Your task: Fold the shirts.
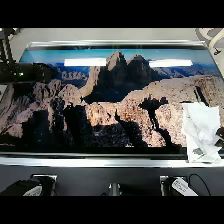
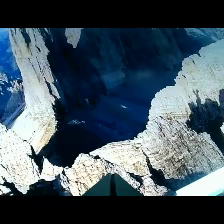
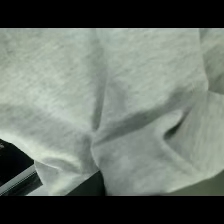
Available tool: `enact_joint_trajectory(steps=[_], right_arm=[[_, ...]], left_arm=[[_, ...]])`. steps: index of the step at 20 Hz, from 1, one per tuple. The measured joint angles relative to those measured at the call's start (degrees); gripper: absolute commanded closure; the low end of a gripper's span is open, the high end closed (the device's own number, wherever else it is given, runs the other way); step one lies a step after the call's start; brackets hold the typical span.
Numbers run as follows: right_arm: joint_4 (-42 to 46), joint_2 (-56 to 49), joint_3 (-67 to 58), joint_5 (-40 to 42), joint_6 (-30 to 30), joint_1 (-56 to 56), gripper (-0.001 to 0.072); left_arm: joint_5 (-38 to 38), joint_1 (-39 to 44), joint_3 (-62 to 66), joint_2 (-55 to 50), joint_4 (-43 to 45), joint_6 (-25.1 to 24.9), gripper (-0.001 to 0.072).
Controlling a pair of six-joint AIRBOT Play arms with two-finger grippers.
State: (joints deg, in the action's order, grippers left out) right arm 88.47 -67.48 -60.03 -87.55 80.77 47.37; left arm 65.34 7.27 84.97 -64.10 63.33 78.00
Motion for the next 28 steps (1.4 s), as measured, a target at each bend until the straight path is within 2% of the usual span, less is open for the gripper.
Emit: enact_joint_trajectory(steps=[1,2,6,8,10,12,14,15,16,17,18,20,21,24,28], right_arm=[[0.74,0.09,1.05,0.22,-0.02,0.00,0.0151],[1.40,0.17,1.68,0.94,-0.50,0.02,0.0001],[2.47,0.26,-1.22,4.33,-7.17,0.00,0.0005],[2.14,0.31,-7.04,7.02,-9.81,0.02,0.0005],[-2.01,0.31,-14.43,11.93,-14.23,-0.24,0.0013],[-7.89,0.33,-21.42,17.70,-19.80,-2.27,0.0016],[-11.13,0.33,-26.21,20.81,-23.98,-7.34,0.0016],[-11.93,0.15,-27.52,20.90,-25.14,-10.78,0.0010],[-11.85,-0.35,-28.37,19.67,-25.46,-15.04,0.0000],[-11.06,-1.09,-28.79,17.79,-24.81,-19.15,0.0000],[-10.16,-2.21,-29.09,15.30,-23.65,-23.47,0.0001],[-9.14,-4.81,-29.44,10.21,-22.03,-30.10,0.0002],[-8.72,-6.10,-29.55,7.50,-21.42,-32.35,0.0003],[-9.20,-9.09,-29.70,0.50,-20.44,-36.28,0.0006],[-9.55,-10.47,-29.79,-3.32,-19.85,-37.86,0.0006]], left_arm=[[0.00,0.00,0.00,0.00,-0.26,0.02,0.0680],[0.00,-0.02,0.00,0.00,-0.37,0.02,0.0680],[-0.70,0.00,0.02,0.00,-0.79,0.00,0.0681],[-1.95,0.00,0.46,-0.02,-0.66,0.00,0.0682],[-3.28,0.04,2.23,-0.50,2.03,0.37,0.0683],[-3.17,0.94,5.53,-2.40,10.93,3.89,0.0683],[0.04,2.49,8.68,-5.95,24.30,8.57,0.0671],[2.56,3.10,9.73,-8.13,29.83,10.34,0.0563],[5.38,3.50,10.38,-10.23,33.51,11.69,0.0337],[8.81,3.82,10.64,-12.50,36.02,13.05,0.0158],[12.00,4.07,10.40,-14.47,37.13,13.88,0.0123],[17.94,4.37,8.07,-16.87,38.29,14.43,0.0137],[19.02,4.42,6.16,-16.79,38.38,14.67,0.0184],[16.59,4.55,1.25,-13.97,38.03,16.81,0.0191],[13.25,4.63,-1.18,-11.72,37.77,18.78,0.0191]])
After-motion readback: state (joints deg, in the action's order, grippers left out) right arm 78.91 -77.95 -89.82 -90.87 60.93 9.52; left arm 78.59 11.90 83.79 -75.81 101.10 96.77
